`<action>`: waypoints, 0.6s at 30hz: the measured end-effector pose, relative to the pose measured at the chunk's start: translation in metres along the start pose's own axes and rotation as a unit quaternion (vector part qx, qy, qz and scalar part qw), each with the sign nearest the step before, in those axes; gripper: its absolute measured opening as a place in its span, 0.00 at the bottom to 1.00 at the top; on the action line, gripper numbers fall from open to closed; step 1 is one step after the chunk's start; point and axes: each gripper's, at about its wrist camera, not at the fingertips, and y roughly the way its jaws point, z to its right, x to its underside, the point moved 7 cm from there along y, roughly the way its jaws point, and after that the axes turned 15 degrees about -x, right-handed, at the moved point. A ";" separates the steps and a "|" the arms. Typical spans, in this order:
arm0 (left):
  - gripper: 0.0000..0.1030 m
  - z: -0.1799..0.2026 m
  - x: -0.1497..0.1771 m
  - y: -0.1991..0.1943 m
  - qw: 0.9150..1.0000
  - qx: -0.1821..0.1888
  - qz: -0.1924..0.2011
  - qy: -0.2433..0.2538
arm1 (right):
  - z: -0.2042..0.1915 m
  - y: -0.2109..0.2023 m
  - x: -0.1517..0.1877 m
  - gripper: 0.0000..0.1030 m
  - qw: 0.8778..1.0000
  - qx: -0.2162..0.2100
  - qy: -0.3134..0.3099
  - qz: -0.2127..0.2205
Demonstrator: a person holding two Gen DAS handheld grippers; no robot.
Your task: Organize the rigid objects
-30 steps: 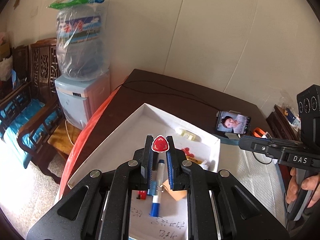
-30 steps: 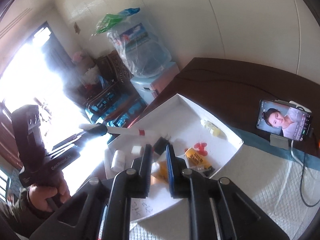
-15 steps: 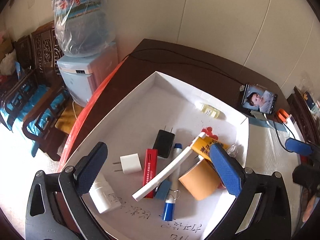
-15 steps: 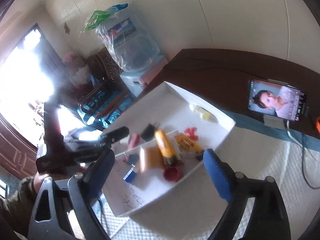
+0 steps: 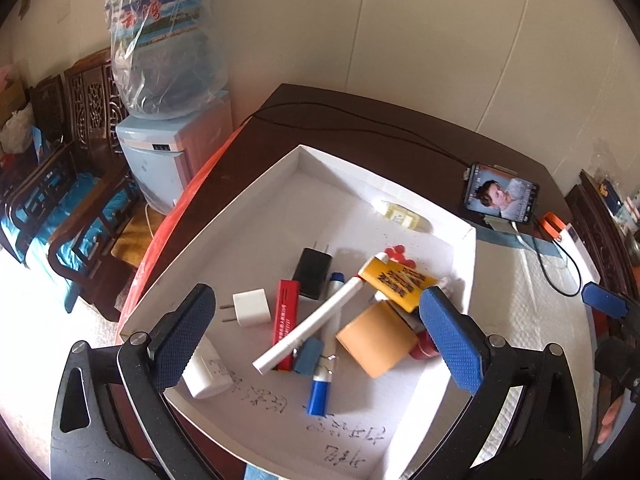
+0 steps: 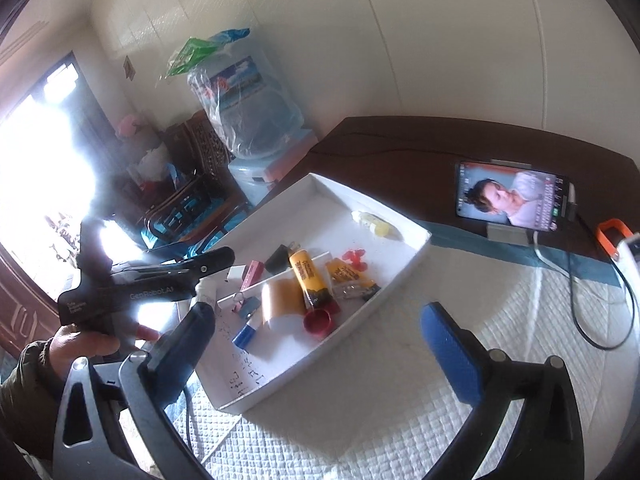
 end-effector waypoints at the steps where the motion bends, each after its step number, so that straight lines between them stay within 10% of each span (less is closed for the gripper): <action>1: 1.00 0.002 0.001 -0.004 1.000 0.002 0.002 0.002 | 0.000 -0.004 0.001 1.00 1.000 0.001 0.000 0.004; 18: 1.00 0.018 -0.009 -0.101 0.995 -0.026 0.087 0.043 | -0.010 -0.120 0.004 1.00 0.977 0.148 -0.078 0.131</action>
